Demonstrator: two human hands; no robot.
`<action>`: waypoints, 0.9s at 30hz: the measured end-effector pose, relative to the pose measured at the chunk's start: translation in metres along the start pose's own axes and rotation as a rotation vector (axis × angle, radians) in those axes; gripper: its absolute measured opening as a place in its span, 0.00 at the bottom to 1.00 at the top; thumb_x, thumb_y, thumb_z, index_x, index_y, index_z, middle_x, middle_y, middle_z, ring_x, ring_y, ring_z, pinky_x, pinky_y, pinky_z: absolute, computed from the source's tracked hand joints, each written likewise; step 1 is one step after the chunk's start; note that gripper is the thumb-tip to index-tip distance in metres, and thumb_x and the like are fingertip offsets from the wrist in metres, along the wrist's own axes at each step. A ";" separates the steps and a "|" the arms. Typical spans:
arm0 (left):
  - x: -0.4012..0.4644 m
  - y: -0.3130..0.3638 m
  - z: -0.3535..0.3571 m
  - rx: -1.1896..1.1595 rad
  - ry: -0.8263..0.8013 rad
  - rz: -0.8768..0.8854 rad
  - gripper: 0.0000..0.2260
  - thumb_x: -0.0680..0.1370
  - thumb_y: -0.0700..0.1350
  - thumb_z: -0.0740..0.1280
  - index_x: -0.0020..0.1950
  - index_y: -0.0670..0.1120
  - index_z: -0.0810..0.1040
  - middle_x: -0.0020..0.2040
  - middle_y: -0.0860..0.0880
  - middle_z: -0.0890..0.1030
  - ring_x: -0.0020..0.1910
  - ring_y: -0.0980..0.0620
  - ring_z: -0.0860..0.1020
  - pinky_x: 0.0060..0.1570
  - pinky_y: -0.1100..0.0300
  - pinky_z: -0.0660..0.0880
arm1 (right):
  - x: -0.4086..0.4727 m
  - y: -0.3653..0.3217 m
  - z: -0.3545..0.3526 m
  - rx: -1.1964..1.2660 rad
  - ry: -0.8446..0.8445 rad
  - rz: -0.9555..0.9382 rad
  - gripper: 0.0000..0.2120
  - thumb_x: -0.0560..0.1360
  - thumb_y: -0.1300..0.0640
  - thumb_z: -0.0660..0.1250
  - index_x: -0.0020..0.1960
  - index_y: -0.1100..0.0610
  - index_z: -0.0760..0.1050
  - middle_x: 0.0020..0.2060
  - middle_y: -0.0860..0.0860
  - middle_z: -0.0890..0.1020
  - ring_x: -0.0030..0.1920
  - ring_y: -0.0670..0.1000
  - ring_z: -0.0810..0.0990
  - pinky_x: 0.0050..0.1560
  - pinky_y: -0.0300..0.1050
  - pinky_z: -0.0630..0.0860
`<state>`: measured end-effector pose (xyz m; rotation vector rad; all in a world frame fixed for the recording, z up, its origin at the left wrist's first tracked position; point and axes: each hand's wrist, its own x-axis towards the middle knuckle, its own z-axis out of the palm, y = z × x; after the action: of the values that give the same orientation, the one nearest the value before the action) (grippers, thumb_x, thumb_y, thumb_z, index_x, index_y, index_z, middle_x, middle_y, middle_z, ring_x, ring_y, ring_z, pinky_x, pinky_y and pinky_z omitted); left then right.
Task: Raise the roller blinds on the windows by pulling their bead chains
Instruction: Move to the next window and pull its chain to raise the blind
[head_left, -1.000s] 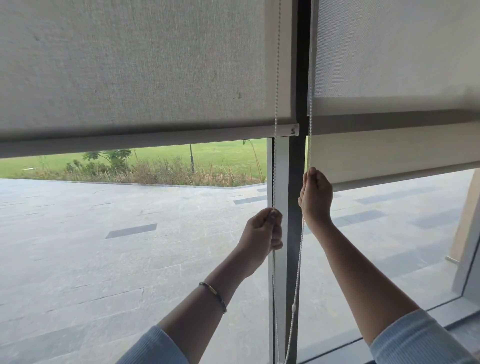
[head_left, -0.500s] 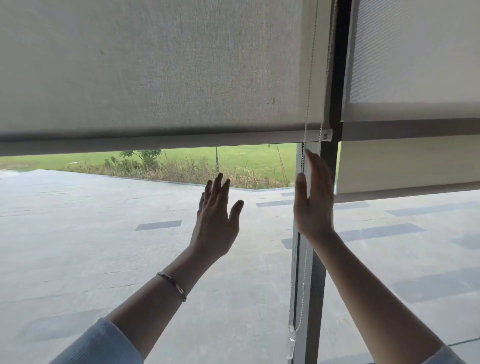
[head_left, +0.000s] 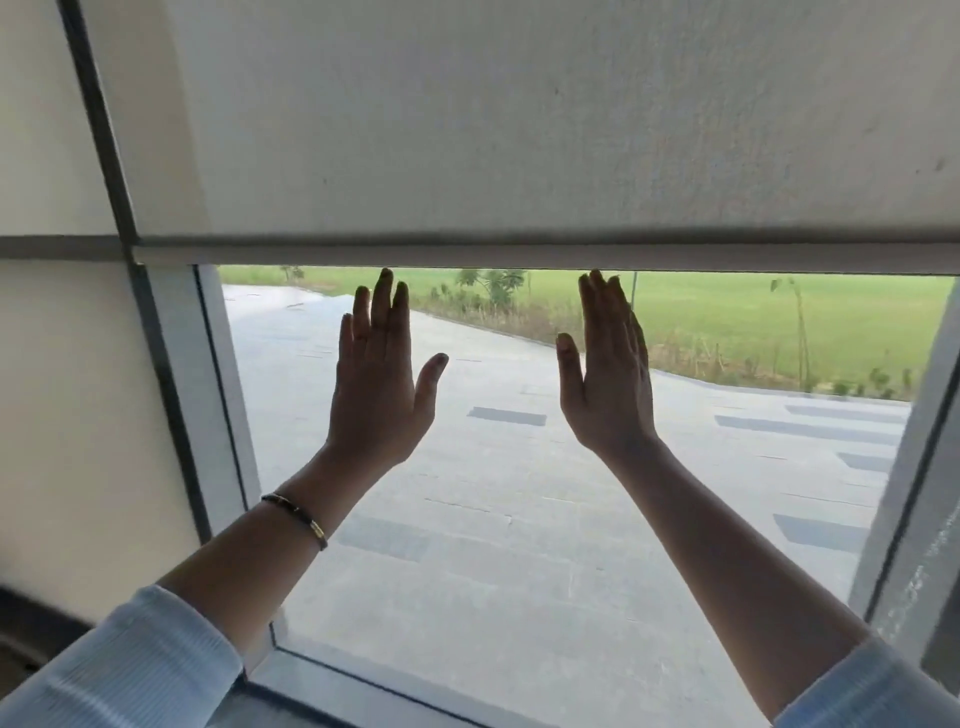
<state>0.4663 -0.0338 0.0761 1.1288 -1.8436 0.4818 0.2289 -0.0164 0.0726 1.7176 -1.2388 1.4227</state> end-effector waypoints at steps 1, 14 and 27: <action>-0.003 -0.019 -0.007 0.034 0.010 -0.022 0.32 0.82 0.53 0.57 0.80 0.40 0.48 0.82 0.43 0.47 0.81 0.41 0.46 0.79 0.45 0.48 | 0.003 -0.013 0.017 0.026 -0.017 -0.011 0.26 0.83 0.53 0.56 0.78 0.62 0.59 0.78 0.58 0.63 0.80 0.57 0.57 0.77 0.56 0.58; -0.040 -0.264 -0.065 0.458 0.029 -0.260 0.32 0.84 0.56 0.53 0.81 0.43 0.43 0.82 0.44 0.43 0.81 0.45 0.42 0.80 0.50 0.45 | 0.023 -0.212 0.278 0.435 -0.180 -0.157 0.28 0.83 0.51 0.54 0.79 0.61 0.54 0.79 0.57 0.58 0.81 0.54 0.52 0.78 0.58 0.56; -0.047 -0.492 -0.144 0.722 0.033 -0.445 0.33 0.83 0.53 0.54 0.80 0.39 0.43 0.82 0.41 0.46 0.81 0.44 0.45 0.80 0.50 0.46 | 0.066 -0.422 0.504 0.903 -0.339 -0.267 0.28 0.83 0.50 0.52 0.80 0.58 0.51 0.80 0.54 0.56 0.81 0.50 0.48 0.80 0.53 0.51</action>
<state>0.9648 -0.1595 0.0539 1.9355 -1.3395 0.9260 0.8230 -0.3057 0.0547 2.6828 -0.4534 1.6905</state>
